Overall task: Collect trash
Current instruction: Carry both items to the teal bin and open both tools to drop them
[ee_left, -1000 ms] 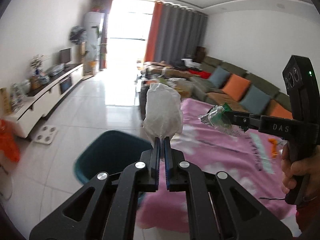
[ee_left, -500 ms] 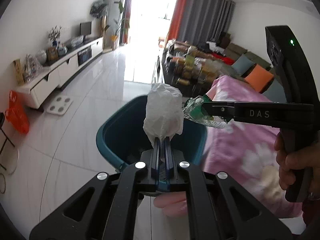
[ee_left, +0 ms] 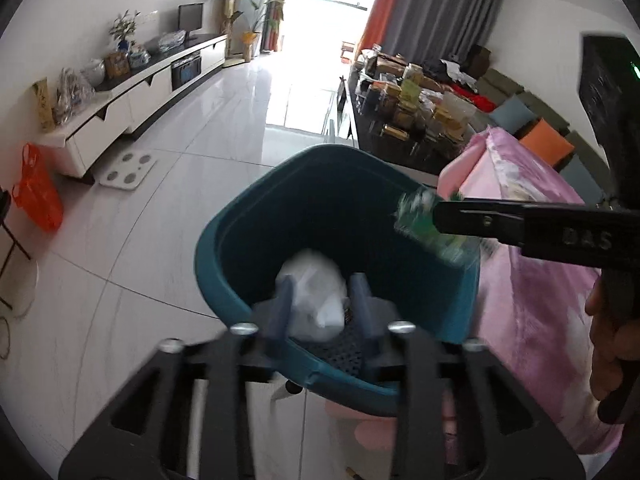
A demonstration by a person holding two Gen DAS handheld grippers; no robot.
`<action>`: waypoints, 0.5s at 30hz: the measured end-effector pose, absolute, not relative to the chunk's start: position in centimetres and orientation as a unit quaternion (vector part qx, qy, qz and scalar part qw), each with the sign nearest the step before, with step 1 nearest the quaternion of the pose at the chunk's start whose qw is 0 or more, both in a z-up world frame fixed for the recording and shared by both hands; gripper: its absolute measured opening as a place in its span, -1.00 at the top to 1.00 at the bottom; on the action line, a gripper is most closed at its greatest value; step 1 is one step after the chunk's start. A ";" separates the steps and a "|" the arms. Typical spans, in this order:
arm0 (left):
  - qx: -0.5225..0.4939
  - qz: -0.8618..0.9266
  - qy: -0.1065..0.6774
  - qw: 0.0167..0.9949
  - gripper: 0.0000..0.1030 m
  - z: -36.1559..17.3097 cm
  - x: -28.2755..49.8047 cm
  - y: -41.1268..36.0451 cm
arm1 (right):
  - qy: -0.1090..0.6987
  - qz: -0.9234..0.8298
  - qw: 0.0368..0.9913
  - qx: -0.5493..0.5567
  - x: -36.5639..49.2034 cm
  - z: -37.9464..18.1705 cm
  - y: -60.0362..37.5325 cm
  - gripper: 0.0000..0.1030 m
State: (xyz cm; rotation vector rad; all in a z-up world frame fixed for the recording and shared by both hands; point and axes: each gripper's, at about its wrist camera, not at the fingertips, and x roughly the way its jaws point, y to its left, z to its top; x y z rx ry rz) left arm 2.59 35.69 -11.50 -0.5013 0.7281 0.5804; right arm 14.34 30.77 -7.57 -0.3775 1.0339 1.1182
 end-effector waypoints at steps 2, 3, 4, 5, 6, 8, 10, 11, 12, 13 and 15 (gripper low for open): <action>-0.240 0.279 0.340 0.866 0.17 -11.3 2.2 35.8 | 0.466 0.503 0.709 -0.162 14.4 -7.5 30.6 0.14; -0.240 0.282 0.334 0.867 0.13 -11.1 1.9 35.8 | 0.465 0.506 0.710 -0.154 14.6 -7.4 30.4 0.01; -0.239 0.286 0.329 0.868 0.00 -10.8 1.5 35.9 | 0.465 0.509 0.709 -0.148 14.7 -7.4 30.4 -0.06; -0.238 0.293 0.325 0.867 -0.15 -10.5 1.1 35.9 | 0.465 0.509 0.710 -0.143 14.9 -7.2 30.2 -0.11; -0.236 0.302 0.320 0.867 -0.20 -10.1 0.6 35.9 | 0.462 0.511 0.711 -0.138 14.9 -7.0 30.0 -0.12; -0.235 0.314 0.308 0.867 -0.51 -9.3 -0.4 35.9 | 0.457 0.516 0.714 -0.127 14.9 -6.4 29.2 -0.13; -0.236 0.324 0.294 0.868 -0.62 -8.2 -1.7 35.7 | 0.443 0.523 0.719 -0.117 14.7 -5.4 28.1 -0.16; -0.236 0.324 0.285 0.871 -0.75 -7.4 -2.4 35.5 | 0.431 0.525 0.725 -0.114 14.6 -4.8 27.4 -0.25; -0.233 0.328 0.276 0.873 -0.83 -6.5 -3.0 35.1 | 0.417 0.527 0.732 -0.114 14.3 -4.1 26.5 -0.33; -0.228 0.332 0.267 0.876 -0.89 -5.7 -3.5 34.8 | 0.395 0.531 0.741 -0.112 13.7 -3.0 25.0 -0.38; -0.216 0.329 0.246 0.886 -0.89 -3.4 -4.4 33.8 | 0.361 0.531 0.758 -0.110 13.0 -1.3 22.6 -0.63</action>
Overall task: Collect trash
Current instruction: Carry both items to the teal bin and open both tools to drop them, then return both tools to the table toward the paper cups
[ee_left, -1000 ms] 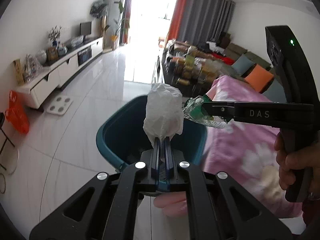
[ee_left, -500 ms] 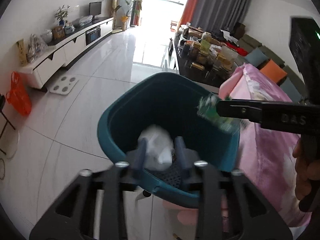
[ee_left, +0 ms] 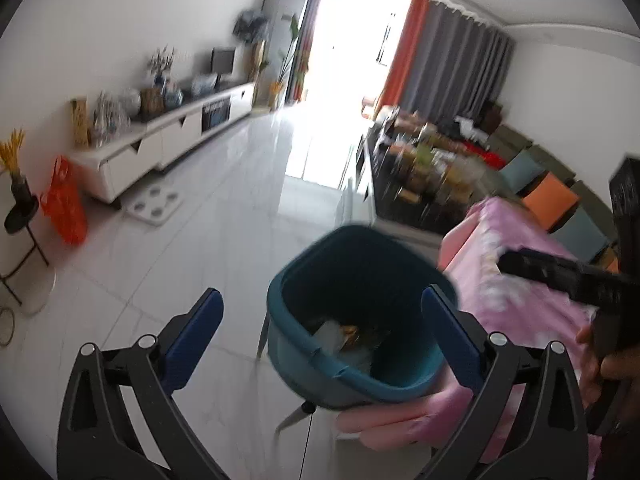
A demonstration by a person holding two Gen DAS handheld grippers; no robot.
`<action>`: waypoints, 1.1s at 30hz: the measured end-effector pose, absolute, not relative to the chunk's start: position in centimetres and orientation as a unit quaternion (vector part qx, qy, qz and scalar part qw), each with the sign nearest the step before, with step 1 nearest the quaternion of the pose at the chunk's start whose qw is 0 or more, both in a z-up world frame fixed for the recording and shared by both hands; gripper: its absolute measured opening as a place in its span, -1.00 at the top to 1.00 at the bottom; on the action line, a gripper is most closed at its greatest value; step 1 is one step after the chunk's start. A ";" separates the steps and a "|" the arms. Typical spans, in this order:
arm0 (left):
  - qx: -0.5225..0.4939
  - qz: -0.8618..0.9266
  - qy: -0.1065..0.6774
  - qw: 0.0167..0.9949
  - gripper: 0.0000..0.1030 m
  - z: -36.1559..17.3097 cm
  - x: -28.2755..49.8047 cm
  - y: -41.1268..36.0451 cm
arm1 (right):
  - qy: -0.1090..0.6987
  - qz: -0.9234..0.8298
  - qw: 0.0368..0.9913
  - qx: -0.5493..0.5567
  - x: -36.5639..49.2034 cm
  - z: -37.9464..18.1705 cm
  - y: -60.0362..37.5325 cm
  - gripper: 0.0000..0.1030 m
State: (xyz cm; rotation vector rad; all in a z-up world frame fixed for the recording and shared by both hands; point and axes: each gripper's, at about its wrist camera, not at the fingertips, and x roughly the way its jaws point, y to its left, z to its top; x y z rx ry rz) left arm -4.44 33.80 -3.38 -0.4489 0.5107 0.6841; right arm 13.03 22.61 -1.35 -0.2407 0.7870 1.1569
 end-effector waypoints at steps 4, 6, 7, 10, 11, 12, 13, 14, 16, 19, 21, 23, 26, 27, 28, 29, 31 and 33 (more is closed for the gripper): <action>-0.194 0.317 0.205 0.906 -0.89 0.9 -5.0 31.4 | 0.293 0.514 0.799 -0.109 11.6 1.4 17.0 -0.87; -0.171 0.309 0.182 0.918 -0.89 3.1 -4.7 29.5 | 0.270 0.493 0.821 -0.100 11.1 2.4 13.5 -0.87; -0.164 0.304 0.175 0.922 -0.89 3.8 -4.6 28.7 | 0.261 0.490 0.826 -0.096 11.1 2.7 12.2 -0.87; -0.142 0.279 0.154 0.937 -0.89 5.8 -3.6 25.7 | 0.240 0.452 0.855 -0.079 10.6 3.4 7.2 -0.87; -0.136 0.267 0.149 0.943 -0.89 6.3 -3.1 24.6 | 0.231 0.435 0.867 -0.075 10.3 3.6 5.4 -0.87; -0.128 0.255 0.143 0.948 -0.89 6.7 -2.6 23.3 | 0.220 0.417 0.879 -0.073 9.9 3.8 3.6 -0.87; -0.123 0.248 0.141 0.950 -0.89 7.0 -2.0 22.4 | 0.210 0.406 0.887 -0.073 9.5 3.8 2.2 -0.87; -0.115 0.236 0.142 0.954 -0.89 7.2 -1.3 21.1 | 0.201 0.384 0.898 -0.075 9.1 3.8 0.6 -0.87; -0.110 0.216 0.140 0.960 -0.89 7.2 0.0 18.8 | 0.187 0.346 0.916 -0.075 8.6 3.4 -2.5 -0.87; -0.105 0.172 0.148 0.968 -0.89 6.5 2.5 14.7 | 0.184 0.281 0.939 -0.080 7.9 2.1 -6.8 -0.87; -0.100 0.135 0.165 0.972 -0.89 5.8 4.2 11.9 | 0.196 0.237 0.949 -0.073 7.7 1.1 -9.7 -0.87; -0.097 0.101 0.178 0.974 -0.89 4.8 5.4 9.6 | 0.206 0.206 0.954 -0.067 7.3 0.1 -12.1 -0.87; -0.084 0.051 0.200 0.975 -0.89 3.6 7.4 5.5 | 0.224 0.159 0.959 -0.062 7.1 -1.6 -15.1 -0.87; -0.079 0.040 0.204 0.975 -0.89 3.1 7.9 4.6 | 0.234 0.146 0.959 -0.060 7.3 -2.2 -15.9 -0.87; -0.072 0.023 0.209 0.975 -0.89 2.7 8.5 3.2 | 0.240 0.137 0.959 -0.060 7.5 -2.6 -16.4 -0.87; -0.066 0.011 0.215 0.974 -0.89 2.4 9.1 2.0 | 0.248 0.130 0.958 -0.057 7.7 -3.0 -17.1 -0.87; -0.058 -0.010 0.220 0.974 -0.89 1.8 10.0 0.1 | 0.261 0.120 0.957 -0.048 8.4 -3.9 -17.9 -0.87; -0.052 -0.023 0.229 0.972 -0.89 1.2 11.0 -1.4 | 0.267 0.121 0.955 -0.048 9.2 -4.8 -18.0 -0.87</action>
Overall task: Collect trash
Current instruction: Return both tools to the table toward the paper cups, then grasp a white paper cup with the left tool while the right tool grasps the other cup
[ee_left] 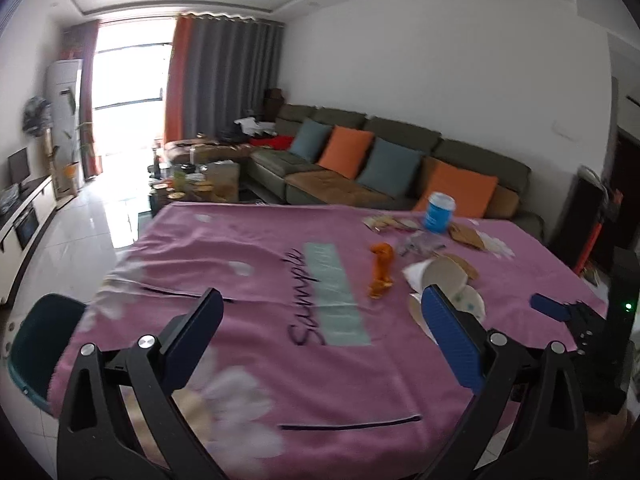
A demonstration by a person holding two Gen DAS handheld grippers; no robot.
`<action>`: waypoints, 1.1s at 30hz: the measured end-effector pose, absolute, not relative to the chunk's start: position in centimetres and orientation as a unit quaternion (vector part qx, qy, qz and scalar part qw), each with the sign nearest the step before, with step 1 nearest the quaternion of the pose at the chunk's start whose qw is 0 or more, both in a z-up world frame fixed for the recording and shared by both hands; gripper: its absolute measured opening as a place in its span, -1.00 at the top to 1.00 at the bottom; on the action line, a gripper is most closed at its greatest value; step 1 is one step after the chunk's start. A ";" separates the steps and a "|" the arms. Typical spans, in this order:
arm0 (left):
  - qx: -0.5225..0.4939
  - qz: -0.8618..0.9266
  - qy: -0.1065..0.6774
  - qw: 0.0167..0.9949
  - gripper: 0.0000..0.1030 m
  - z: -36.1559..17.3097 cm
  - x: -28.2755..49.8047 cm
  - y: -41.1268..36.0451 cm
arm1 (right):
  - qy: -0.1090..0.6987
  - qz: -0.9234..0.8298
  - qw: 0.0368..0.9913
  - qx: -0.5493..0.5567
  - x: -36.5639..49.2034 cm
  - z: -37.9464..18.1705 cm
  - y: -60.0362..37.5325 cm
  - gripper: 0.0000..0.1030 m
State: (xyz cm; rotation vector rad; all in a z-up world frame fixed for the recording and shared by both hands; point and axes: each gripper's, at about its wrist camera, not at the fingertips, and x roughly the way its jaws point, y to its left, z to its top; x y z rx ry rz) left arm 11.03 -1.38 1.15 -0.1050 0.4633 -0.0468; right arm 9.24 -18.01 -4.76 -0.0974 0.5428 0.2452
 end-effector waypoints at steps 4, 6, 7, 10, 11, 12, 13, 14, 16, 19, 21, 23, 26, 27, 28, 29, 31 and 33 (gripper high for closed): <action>-0.036 -0.051 0.241 0.969 -0.89 0.6 13.0 -2.8 | 0.283 0.123 0.950 -0.051 10.5 -5.8 -17.9 -0.87; -0.031 -0.063 0.244 0.967 -0.89 0.5 13.8 -3.1 | 0.288 0.127 0.947 -0.054 11.0 -6.2 -17.8 -0.87; -0.031 -0.068 0.245 0.967 -0.89 0.5 14.1 -3.3 | 0.292 0.128 0.946 -0.055 11.3 -6.3 -17.6 -0.87; -0.028 -0.086 0.256 0.962 -0.89 0.0 15.9 -4.2 | 0.300 0.135 0.942 -0.061 12.1 -6.6 -17.1 -0.87; -0.026 -0.096 0.265 0.959 -0.89 -0.3 16.7 -4.6 | 0.303 0.136 0.941 -0.065 12.4 -6.8 -16.8 -0.87; -0.024 -0.103 0.270 0.957 -0.89 -0.4 17.5 -4.8 | 0.306 0.138 0.939 -0.069 12.6 -6.9 -16.6 -0.87; -0.017 -0.115 0.275 0.954 -0.89 -0.7 18.4 -5.3 | 0.308 0.138 0.938 -0.073 12.7 -7.0 -16.5 -0.86; -0.011 -0.123 0.280 0.952 -0.89 -0.9 19.1 -5.7 | 0.310 0.136 0.938 -0.078 12.8 -7.1 -16.3 -0.86; -0.005 -0.151 0.294 0.944 -0.89 -1.1 20.6 -6.4 | 0.314 0.135 0.936 -0.084 13.0 -7.2 -16.2 -0.86; -0.001 -0.176 0.310 0.934 -0.89 -1.9 22.7 -7.5 | 0.322 0.136 0.933 -0.086 13.3 -7.5 -16.0 -0.82; 0.002 -0.195 0.321 0.927 -0.89 -2.5 24.1 -8.2 | 0.326 0.135 0.932 -0.090 13.4 -7.5 -15.7 -0.77; -0.002 -0.213 0.335 0.918 -0.86 -3.2 25.2 -8.9 | 0.329 0.136 0.930 -0.088 13.5 -7.7 -15.6 -0.74; -0.007 -0.229 0.347 0.909 -0.73 -3.9 26.7 -9.7 | 0.335 0.135 0.928 -0.087 13.7 -7.8 -15.5 -0.67; -0.012 -0.236 0.351 0.906 -0.71 -4.2 27.1 -9.9 | 0.336 0.136 0.928 -0.086 13.7 -7.9 -15.5 -0.63; -0.020 -0.246 0.355 0.902 -0.66 -4.4 27.5 -10.0 | 0.336 0.136 0.928 -0.083 13.7 -7.9 -15.6 -0.59; -0.024 -0.248 0.360 0.899 -0.63 -4.7 27.9 -10.2 | 0.338 0.135 0.928 -0.082 13.8 -8.0 -15.6 -0.54; -0.028 -0.258 0.366 0.894 -0.58 -5.2 28.4 -10.6 | 0.339 0.136 0.927 -0.079 13.7 -8.0 -15.7 -0.51; -0.034 -0.268 0.373 0.888 -0.46 -5.6 28.9 -11.2 | 0.340 0.136 0.927 -0.079 13.6 -8.0 -15.7 -0.45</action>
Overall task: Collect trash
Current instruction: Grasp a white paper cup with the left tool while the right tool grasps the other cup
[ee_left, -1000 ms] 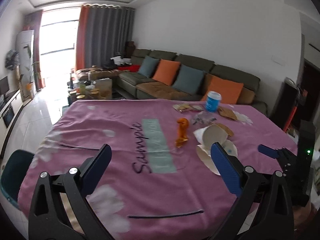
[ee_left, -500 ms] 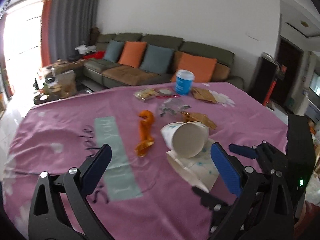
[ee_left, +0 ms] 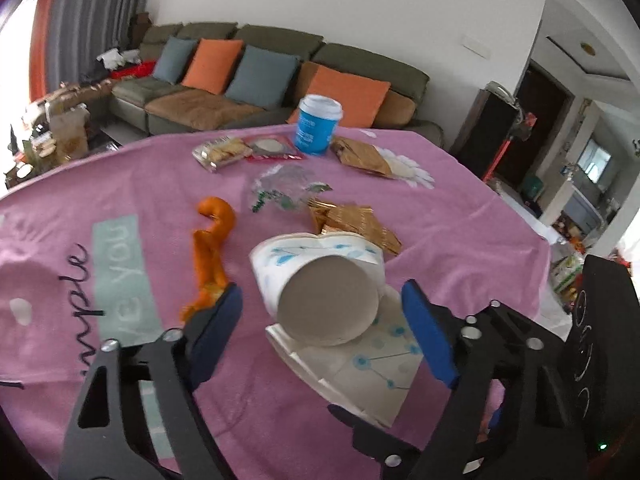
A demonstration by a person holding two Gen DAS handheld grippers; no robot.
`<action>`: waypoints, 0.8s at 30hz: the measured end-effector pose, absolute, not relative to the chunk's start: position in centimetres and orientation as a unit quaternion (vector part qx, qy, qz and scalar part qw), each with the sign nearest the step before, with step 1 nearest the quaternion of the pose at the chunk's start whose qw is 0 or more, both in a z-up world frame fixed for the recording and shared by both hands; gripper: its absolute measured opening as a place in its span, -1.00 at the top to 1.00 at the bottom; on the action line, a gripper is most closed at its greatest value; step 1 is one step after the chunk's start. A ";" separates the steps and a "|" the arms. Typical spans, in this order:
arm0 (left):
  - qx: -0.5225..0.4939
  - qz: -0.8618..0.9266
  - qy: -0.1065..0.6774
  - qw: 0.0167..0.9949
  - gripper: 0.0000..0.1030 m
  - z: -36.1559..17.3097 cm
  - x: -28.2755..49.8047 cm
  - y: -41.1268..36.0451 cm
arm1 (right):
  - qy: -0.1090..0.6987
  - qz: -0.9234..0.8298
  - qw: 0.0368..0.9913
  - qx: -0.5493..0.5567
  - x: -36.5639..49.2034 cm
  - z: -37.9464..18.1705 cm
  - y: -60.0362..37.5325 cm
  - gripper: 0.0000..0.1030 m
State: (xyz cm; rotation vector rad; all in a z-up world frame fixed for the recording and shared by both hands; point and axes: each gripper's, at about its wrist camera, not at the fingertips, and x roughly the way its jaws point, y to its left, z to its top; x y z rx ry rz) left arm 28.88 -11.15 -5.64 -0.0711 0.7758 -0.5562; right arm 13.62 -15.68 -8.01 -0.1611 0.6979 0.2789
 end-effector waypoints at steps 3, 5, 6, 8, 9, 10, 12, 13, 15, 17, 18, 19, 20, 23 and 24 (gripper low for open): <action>-0.042 -0.277 0.381 0.881 -0.23 -6.3 29.7 -11.6 | 0.340 0.136 0.927 -0.076 13.5 -7.9 -15.6 -0.44; -0.046 -0.279 0.384 0.879 -0.22 -6.5 29.8 -11.7 | 0.340 0.136 0.928 -0.076 13.3 -7.8 -15.6 -0.44; -0.047 -0.279 0.384 0.879 -0.22 -6.6 29.8 -11.7 | 0.339 0.135 0.928 -0.076 13.3 -7.8 -15.6 -0.44; -0.047 -0.277 0.383 0.880 -0.21 -6.6 29.9 -11.8 | 0.339 0.137 0.928 -0.074 13.1 -7.7 -15.5 -0.43; -0.048 -0.276 0.383 0.880 -0.20 -6.7 29.9 -11.8 | 0.339 0.137 0.928 -0.074 13.2 -7.7 -15.3 -0.43; -0.050 -0.276 0.381 0.881 -0.19 -6.6 29.9 -11.7 | 0.339 0.137 0.928 -0.072 13.3 -7.7 -15.5 -0.43; -0.054 -0.274 0.378 0.883 -0.18 -6.4 29.7 -11.5 | 0.337 0.140 0.928 -0.070 13.4 -7.6 -15.7 -0.42; -0.056 -0.275 0.374 0.884 -0.18 -6.2 29.4 -11.2 | 0.335 0.138 0.929 -0.070 13.2 -7.5 -15.7 -0.42; -0.056 -0.274 0.361 0.890 -0.18 -5.5 29.0 -10.8 | 0.331 0.139 0.931 -0.069 13.1 -7.2 -15.9 -0.42; -0.055 -0.271 0.348 0.896 -0.18 -4.6 28.3 -10.2 | 0.326 0.139 0.933 -0.068 12.7 -6.7 -16.0 -0.42; -0.057 -0.268 0.341 0.900 -0.18 -4.0 27.9 -9.7 | 0.323 0.141 0.933 -0.068 12.5 -6.5 -16.0 -0.42; -0.058 -0.265 0.335 0.902 -0.18 -3.6 27.6 -9.2 | 0.321 0.142 0.934 -0.067 12.4 -6.3 -16.1 -0.42; -0.058 -0.259 0.326 0.907 -0.18 -2.9 27.0 -8.5 | 0.317 0.144 0.935 -0.066 12.2 -6.0 -16.0 -0.42; -0.061 -0.251 0.314 0.914 -0.18 -1.6 25.6 -6.9 | 0.311 0.152 0.936 -0.059 11.6 -5.4 -15.8 -0.42; -0.061 -0.251 0.313 0.914 -0.18 -1.2 25.0 -6.3 | 0.310 0.155 0.936 -0.060 11.4 -5.3 -15.7 -0.42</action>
